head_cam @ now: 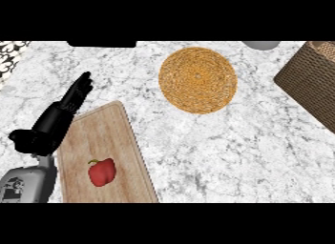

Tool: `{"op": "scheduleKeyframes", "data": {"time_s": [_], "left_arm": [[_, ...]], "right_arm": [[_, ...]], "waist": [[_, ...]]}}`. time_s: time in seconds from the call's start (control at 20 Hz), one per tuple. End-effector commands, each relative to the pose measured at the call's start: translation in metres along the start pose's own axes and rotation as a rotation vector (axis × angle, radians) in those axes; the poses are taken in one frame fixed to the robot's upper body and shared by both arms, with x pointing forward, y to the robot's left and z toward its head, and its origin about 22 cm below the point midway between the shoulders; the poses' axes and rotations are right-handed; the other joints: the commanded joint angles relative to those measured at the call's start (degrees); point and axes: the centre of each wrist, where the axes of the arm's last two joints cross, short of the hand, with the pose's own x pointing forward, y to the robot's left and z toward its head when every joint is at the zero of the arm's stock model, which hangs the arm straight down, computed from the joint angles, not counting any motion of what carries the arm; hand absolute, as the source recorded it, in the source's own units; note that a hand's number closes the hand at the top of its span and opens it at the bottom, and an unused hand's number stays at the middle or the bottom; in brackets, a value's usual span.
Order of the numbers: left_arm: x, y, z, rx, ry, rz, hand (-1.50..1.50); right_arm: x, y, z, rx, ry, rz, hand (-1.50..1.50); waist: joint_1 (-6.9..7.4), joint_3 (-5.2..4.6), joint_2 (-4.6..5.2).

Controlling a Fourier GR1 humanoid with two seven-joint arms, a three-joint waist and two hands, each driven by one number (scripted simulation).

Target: Pick the lemon from the placemat and place it in the basket

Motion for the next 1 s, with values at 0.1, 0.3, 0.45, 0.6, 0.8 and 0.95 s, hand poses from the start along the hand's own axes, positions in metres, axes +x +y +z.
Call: {"op": "scheduleKeyframes", "data": {"time_s": [0.1,0.3,0.45,0.6,0.8,0.95], "left_arm": [[0.017,-0.001,0.003,-0.021,-0.014,0.001,0.0],[0.006,0.001,0.005,-0.014,-0.009,-0.01,0.0],[0.009,0.005,-0.001,-0.024,-0.011,-0.001,0.0],[0.006,-0.003,-0.006,-0.001,-0.027,0.003,0.0],[0.0,0.008,0.005,-0.014,0.009,0.012,0.0],[0.0,0.006,0.011,-0.005,-0.004,0.006,0.0]], "right_arm": [[-0.031,-0.006,-0.008,-0.125,0.064,-0.118,-1.5],[-0.041,-0.011,-0.016,-0.095,0.011,-0.082,-1.5],[-0.024,-0.02,-0.028,-0.089,-0.019,-0.079,-1.5],[-0.019,-0.031,-0.04,-0.092,-0.04,-0.147,-1.5],[-0.023,-0.034,-0.041,-0.107,-0.035,-0.253,-1.5],[-0.008,-0.037,-0.044,-0.152,0.056,-0.343,-1.5]], "waist": [[0.8,0.19,0.12],[0.64,0.08,0.17],[1.32,0.08,0.42],[0.64,0.09,0.3],[-0.05,0.06,-0.06],[0.07,0.01,-0.25]]}}
